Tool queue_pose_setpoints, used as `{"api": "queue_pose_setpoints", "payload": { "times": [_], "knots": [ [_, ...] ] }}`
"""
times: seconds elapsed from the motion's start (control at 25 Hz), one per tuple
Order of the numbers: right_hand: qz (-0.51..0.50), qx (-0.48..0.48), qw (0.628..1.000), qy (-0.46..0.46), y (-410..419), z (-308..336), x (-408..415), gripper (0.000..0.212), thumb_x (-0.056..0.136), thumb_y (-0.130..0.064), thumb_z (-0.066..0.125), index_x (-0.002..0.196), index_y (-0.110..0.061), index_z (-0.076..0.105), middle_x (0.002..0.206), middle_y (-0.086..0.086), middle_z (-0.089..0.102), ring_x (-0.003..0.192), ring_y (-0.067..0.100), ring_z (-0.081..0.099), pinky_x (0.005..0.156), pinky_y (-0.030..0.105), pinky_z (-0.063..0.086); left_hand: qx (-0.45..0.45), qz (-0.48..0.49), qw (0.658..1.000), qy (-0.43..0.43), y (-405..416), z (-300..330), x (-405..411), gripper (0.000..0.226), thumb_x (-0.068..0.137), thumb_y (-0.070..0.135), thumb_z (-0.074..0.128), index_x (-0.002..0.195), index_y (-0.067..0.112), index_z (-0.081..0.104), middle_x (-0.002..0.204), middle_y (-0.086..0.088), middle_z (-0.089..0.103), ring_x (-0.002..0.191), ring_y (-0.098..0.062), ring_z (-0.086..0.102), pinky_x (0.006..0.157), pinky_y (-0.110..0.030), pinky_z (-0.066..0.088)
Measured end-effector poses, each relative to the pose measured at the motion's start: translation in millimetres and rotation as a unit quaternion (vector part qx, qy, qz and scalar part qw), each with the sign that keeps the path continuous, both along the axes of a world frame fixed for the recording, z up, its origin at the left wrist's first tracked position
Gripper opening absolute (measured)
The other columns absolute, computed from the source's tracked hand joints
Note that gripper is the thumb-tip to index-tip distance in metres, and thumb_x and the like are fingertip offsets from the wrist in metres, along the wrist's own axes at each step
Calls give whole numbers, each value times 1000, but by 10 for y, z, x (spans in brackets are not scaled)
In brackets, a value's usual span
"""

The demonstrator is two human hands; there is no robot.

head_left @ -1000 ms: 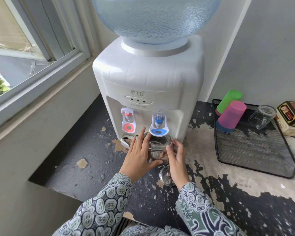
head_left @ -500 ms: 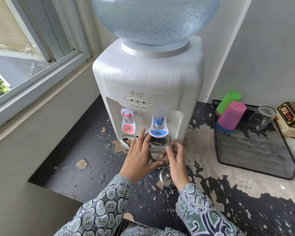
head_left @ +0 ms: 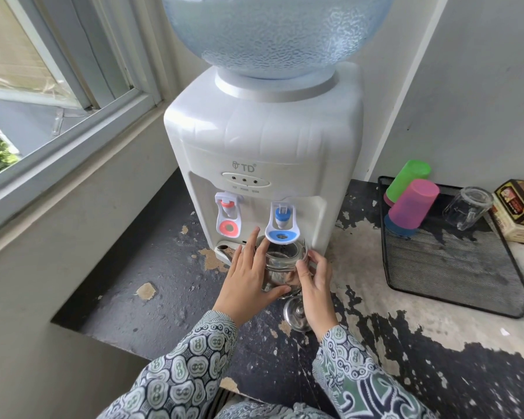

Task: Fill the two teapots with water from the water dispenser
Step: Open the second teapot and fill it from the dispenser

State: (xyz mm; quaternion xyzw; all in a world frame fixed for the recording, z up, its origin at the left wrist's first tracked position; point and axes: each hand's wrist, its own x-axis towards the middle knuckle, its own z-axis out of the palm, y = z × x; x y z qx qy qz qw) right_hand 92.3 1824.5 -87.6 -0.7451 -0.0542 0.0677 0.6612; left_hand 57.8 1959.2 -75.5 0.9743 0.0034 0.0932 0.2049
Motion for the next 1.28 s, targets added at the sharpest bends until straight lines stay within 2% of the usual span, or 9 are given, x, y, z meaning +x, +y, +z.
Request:
{"api": "queue_pose_setpoints", "payload": {
  "times": [0.24,0.4,0.52,0.64,0.76,0.92,1.08,1.16,1.28],
  "knots": [
    [-3,-8,1000,1,-20,-7,3,46,75,-54,43,114,-30,40,125,4,36,120,15,37,108,40,33,-6,0,1000,2,0,-10,6,99,69,71,38,145,16,5,157,-5,-2,144,-15,-2,116,-30,-5],
    [-31,-29,999,-14,-13,8,-18,42,81,-62,45,111,-32,43,118,-4,38,119,17,36,105,42,35,-6,2,1000,2,-2,-5,-3,98,71,69,41,145,17,6,157,-4,-3,144,-13,-4,115,-28,-8],
    [-78,-30,993,-80,-9,172,-4,44,76,-61,37,104,-28,46,106,-18,41,107,17,40,92,36,40,-2,4,1000,3,-3,-26,1,99,69,73,35,145,18,4,157,-4,-3,144,-13,-2,115,-28,-8],
    [-92,19,985,-147,-53,426,66,32,82,-51,40,98,-24,48,90,-9,53,83,8,51,76,23,42,4,3,1000,9,-9,-42,5,99,69,73,34,145,18,4,157,-3,-4,144,-14,-3,115,-29,-8],
    [-52,57,984,-163,-99,615,116,23,83,-45,44,91,-24,50,74,-3,57,69,4,56,67,15,43,5,1,1000,8,0,-46,9,98,69,73,34,145,18,4,157,-3,-3,141,-8,-7,115,-28,-8],
    [30,90,984,-152,-113,748,102,25,83,-40,47,92,-17,51,65,1,56,58,-1,52,59,11,41,3,-4,1000,5,1,-37,15,98,69,74,34,144,19,5,156,-4,1,139,-5,-6,114,-28,-8],
    [111,68,984,-124,-76,809,87,22,88,-27,55,95,-7,56,65,0,55,56,0,52,58,10,40,-1,-7,1000,8,-4,-46,14,97,70,74,37,144,21,5,156,-3,4,141,-6,-3,116,-29,-6],
    [121,75,983,-112,-49,825,85,18,88,-21,53,94,-4,56,66,1,56,56,0,52,58,11,41,-4,-9,1000,5,-6,-53,22,95,71,73,39,144,23,3,156,-2,4,143,-10,-1,116,-30,-4],
    [117,78,985,-100,-28,853,92,16,88,-19,54,96,-5,55,67,1,59,56,0,54,59,13,43,-5,-10,1000,4,9,-48,20,94,71,73,39,143,26,0,156,-2,3,141,-6,-5,116,-29,-5]
  ]
}}
